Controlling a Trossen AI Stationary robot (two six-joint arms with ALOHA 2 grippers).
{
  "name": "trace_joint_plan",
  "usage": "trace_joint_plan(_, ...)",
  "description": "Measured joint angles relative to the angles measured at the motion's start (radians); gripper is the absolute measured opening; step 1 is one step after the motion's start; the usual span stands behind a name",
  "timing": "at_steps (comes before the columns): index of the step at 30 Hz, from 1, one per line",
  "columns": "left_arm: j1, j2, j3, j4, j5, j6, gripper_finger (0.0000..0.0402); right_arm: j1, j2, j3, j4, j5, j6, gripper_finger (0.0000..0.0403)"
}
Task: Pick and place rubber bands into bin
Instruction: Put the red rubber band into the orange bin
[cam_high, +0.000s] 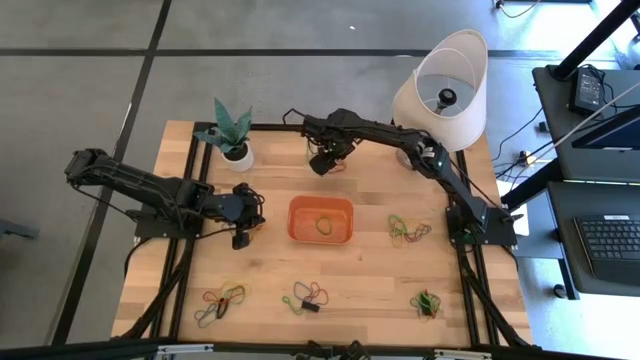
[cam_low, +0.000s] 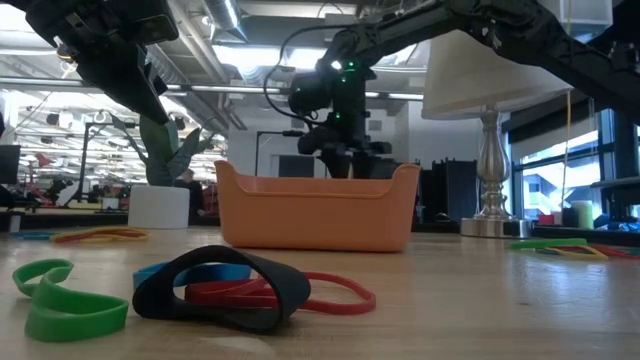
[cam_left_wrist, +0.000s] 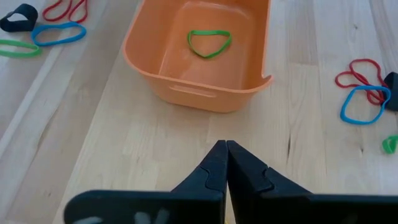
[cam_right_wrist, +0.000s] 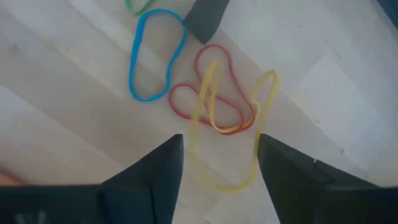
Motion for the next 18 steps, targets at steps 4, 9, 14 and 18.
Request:
trace_joint_plan(4,0.000,0.000,0.000,0.000,0.000,0.000,0.0005,-0.011,0.000,0.000,0.000,0.000,0.003,0.0234)
trace_joint_plan(9,0.000,0.000,0.000,0.000,0.000,0.000,0.0002,-0.020,0.000,0.000,0.001,0.000,0.005,0.0273)
trace_joint_plan(14,0.000,0.000,0.000,0.000,0.000,0.000,0.0004,-0.020,0.000,0.000,0.004,0.033,0.000,0.0303)
trace_joint_plan(18,0.000,0.000,0.000,0.000,-0.001,0.001,0.0005,-0.021,0.000,0.000,0.053,0.018,-0.040,0.0308)
